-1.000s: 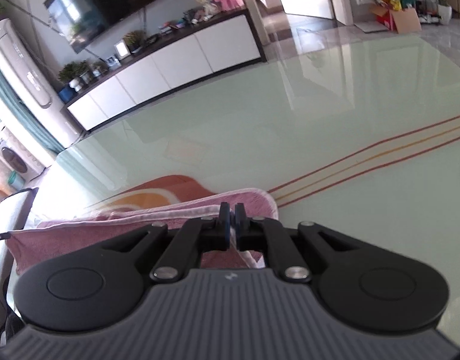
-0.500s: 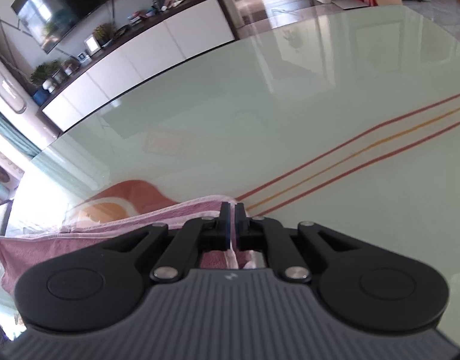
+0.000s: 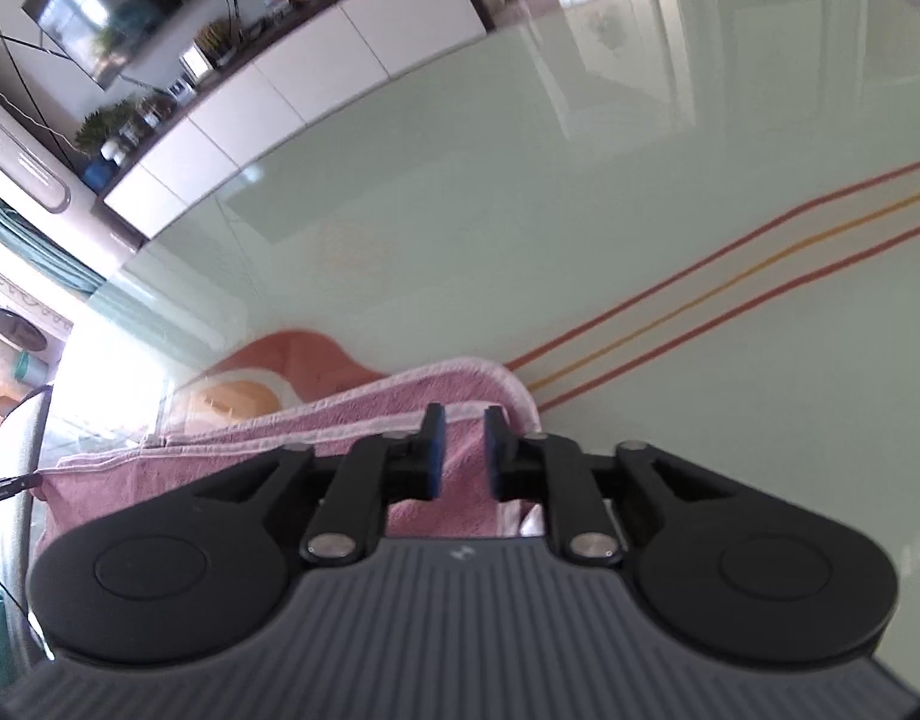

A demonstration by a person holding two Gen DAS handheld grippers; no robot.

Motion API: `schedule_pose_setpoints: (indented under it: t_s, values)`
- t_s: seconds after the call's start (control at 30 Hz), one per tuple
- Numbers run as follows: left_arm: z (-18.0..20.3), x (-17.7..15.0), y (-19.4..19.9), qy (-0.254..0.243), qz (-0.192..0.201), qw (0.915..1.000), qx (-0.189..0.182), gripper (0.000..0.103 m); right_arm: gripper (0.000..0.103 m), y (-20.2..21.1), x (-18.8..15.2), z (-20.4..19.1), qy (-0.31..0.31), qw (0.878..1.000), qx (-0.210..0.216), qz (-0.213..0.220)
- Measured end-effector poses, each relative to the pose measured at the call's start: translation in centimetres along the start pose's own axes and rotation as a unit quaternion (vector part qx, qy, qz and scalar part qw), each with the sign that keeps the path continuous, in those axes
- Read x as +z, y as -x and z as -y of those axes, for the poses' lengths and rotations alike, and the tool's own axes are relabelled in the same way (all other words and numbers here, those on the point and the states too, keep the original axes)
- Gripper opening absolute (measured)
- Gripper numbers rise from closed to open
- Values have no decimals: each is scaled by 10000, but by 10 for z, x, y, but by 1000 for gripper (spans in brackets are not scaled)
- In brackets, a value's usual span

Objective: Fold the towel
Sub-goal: 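Lift the towel end again with both closed tools, then carry the held end over the towel with both tools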

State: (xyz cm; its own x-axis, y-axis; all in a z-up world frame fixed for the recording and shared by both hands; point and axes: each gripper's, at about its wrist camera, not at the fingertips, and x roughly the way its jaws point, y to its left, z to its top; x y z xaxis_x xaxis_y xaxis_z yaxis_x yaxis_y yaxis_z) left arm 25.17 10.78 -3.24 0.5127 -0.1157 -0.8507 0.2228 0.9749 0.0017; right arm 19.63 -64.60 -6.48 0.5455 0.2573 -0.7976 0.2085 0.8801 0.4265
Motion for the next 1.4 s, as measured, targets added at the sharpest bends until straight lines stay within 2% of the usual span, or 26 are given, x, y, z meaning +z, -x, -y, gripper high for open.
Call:
schedule_pose_setpoints:
  t_s: [0.07, 0.1, 0.5, 0.53, 0.63, 0.73, 0.9, 1.1, 1.27, 1.4]
  values:
    - [0, -1, -1, -10, -1, 10000, -1, 4, 26, -2, 0, -3, 22, 10000, -72, -61]
    - [-1, -1, -1, -9, -3, 10000, -6, 4, 27, -3, 0, -4, 15, 9999, -148, -83]
    - [2, -3, -6, -44, -43, 10000, -9, 4, 28, -12, 5, -7, 15, 9987, -439, -243]
    - [3, -3, -7, -47, -47, 10000, -6, 4, 26, -12, 5, -7, 31, 9986, -454, -252]
    - [3, -1, -7, -48, -45, 10000, -4, 4, 11, -15, 11, -7, 120, 9985, -453, -279]
    - [4, 0, -8, -76, -47, 10000, 13, 4, 7, -13, 11, -12, 301, 9979, -515, -253]
    - [4, 0, -4, -56, 34, 10000, -8, 4, 6, 0, 12, -18, 437, 9982, -418, -14]
    - [3, 3, 5, 37, 304, 9995, -19, 4, 6, 8, 19, -21, 412, 9984, -308, 238]
    - [0, 0, -4, 197, 248, 9995, 9, 4, 4, -13, 15, -10, 295, 9972, -685, 64]
    - [5, -6, -14, 136, 114, 9998, 60, 4, 4, -14, 11, -2, 161, 9986, -505, 25]
